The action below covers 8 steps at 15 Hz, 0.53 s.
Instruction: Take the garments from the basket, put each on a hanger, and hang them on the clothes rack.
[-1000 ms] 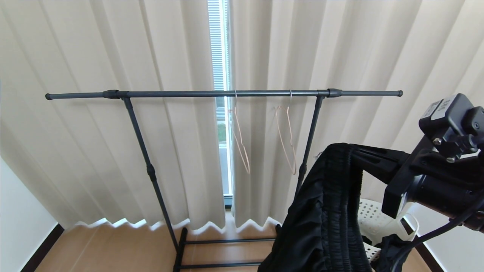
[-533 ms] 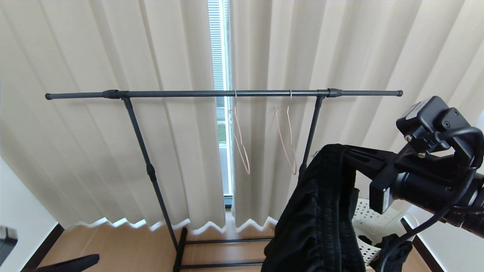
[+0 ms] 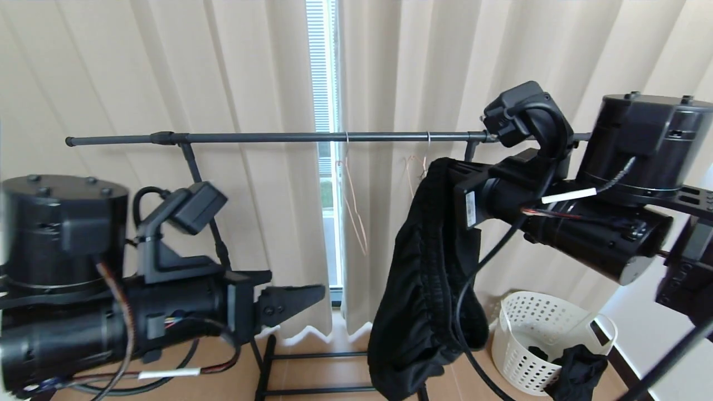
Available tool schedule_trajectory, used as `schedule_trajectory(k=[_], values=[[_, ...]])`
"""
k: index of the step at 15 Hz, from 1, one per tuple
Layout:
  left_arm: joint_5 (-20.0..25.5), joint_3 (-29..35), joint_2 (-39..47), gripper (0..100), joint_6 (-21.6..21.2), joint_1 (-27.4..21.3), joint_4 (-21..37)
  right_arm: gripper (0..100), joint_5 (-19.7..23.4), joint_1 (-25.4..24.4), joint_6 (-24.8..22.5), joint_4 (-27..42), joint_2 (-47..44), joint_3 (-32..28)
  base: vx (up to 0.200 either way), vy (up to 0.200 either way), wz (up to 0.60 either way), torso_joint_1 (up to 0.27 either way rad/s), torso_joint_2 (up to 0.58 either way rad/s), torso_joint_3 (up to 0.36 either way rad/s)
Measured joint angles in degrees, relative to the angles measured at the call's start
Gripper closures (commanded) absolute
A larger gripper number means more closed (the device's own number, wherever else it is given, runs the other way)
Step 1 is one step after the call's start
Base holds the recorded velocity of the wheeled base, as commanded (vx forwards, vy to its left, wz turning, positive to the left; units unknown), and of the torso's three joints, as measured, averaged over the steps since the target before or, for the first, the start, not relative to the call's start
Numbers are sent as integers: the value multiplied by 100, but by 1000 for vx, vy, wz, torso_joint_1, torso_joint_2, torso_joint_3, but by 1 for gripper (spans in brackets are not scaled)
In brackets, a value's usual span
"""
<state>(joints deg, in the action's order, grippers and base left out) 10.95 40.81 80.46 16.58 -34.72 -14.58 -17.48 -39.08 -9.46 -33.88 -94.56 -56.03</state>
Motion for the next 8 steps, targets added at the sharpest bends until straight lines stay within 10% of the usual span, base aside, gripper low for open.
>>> schedule_trajectory(k=[8], values=[[-1100, 850, 2120, 0, 764, -791, -1451, 100, -211, -197, 317, -323, -583, 138, 0, 0, 0, 0, 0, 0]])
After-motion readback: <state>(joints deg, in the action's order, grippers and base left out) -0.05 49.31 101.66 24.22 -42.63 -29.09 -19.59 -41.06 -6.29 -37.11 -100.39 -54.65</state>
